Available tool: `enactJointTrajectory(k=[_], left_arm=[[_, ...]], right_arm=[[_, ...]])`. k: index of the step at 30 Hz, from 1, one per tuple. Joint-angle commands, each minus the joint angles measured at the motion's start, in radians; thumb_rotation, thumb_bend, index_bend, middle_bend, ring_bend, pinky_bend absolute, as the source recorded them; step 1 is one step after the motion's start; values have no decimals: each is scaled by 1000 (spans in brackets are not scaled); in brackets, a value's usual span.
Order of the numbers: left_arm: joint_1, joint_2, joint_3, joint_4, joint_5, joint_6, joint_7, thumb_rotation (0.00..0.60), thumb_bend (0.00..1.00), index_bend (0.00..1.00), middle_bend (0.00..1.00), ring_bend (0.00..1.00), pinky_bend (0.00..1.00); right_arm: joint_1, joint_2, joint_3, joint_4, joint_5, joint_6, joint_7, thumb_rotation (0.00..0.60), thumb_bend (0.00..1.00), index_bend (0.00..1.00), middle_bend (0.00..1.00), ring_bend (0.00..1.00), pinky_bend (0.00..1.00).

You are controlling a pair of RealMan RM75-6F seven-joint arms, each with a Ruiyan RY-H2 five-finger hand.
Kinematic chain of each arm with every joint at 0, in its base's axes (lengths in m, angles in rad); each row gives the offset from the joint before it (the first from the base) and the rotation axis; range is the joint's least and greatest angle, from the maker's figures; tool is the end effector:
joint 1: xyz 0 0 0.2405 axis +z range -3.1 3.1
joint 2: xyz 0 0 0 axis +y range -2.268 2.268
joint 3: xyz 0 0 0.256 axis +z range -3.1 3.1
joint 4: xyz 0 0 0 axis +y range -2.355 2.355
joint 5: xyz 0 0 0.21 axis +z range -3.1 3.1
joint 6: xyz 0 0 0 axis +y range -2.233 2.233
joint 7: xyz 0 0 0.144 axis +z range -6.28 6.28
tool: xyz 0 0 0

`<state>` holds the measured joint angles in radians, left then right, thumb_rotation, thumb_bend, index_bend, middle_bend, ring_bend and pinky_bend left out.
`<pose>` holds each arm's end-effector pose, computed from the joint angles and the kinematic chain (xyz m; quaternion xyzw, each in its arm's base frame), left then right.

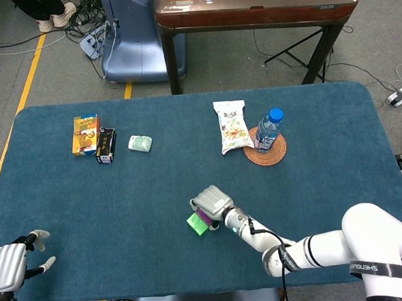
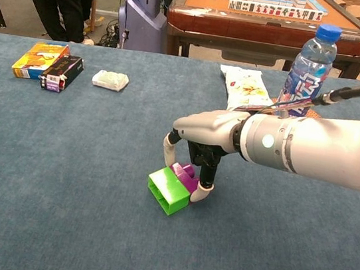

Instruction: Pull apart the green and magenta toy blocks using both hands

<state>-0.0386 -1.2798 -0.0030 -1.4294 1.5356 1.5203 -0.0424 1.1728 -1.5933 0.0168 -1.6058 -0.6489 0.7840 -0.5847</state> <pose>-0.3349 0.1574 0.1192 -0.5929 -0.4033 -0.3841 0.5816 -0.0621 -0.3198 -0.0803 0.8651 -0.3429 0.2300 0.2848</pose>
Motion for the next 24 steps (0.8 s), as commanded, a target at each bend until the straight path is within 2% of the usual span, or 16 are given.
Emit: enactJointTrajectory(k=[1,13,21,24], left_arm=[[-1,-1,0,-1,1,-1,1,600,52,482,564,545,728],[-2,-4,0,-3,1,-3,4,600,53,482,564,545,728],[-19,13,-22,-39,6,4,-6,600,52,434,564,545,732],[-36,32,-36,-81,2,-11,-20,600,53,395,586,569,841]], right_arm=[[-1,1,-1,-1,-2,2,0,600,0,395,1000,1000,1000],[-18,2,-1,-5,-36,19,15,600,0,501,1000,1000,1000],[-55,54,23,-53,-97,35,78,600,0,551,1000,1000,1000],[-72,81,32,-75,-118,50,99,600,0,563,1000,1000,1000]])
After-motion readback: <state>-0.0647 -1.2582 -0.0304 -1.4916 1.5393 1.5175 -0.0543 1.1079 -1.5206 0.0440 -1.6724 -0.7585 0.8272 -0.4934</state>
